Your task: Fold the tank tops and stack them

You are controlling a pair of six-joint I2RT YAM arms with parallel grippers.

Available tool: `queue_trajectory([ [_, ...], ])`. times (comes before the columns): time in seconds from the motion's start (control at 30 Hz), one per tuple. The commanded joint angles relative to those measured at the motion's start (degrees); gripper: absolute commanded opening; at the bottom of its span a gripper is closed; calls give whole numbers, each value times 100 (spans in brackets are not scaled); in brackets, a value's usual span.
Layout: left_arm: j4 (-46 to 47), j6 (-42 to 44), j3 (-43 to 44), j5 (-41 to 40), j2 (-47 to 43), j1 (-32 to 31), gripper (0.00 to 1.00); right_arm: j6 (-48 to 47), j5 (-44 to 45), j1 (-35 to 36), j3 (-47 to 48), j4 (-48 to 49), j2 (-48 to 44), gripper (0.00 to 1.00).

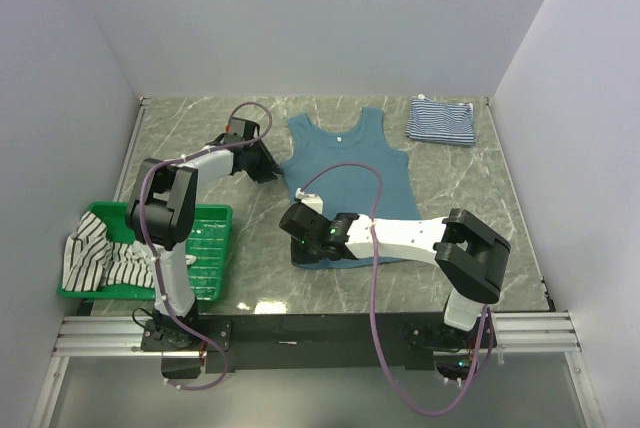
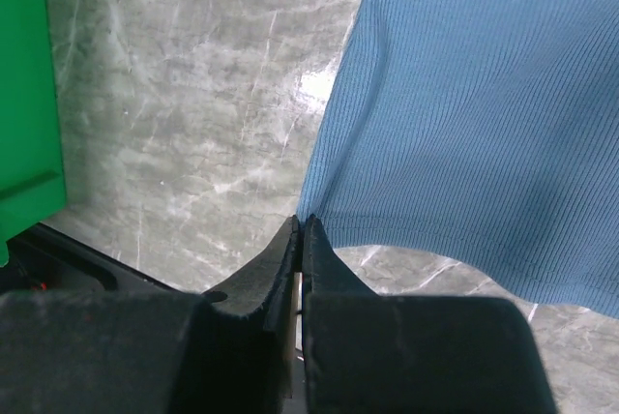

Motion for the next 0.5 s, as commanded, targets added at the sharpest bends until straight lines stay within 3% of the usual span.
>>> queue_trajectory([
  [0.0, 364, 53, 314, -41, 139, -53, 34, 68, -30, 2, -56, 155, -173, 0],
  [0.27, 276, 88, 674, -269, 447, -71, 33, 86, -74, -7, -135, 164, -261, 0],
  [0.47, 48, 167, 894, -594, 500, -71, 7, 112, -135, 11, -109, 216, -261, 0],
])
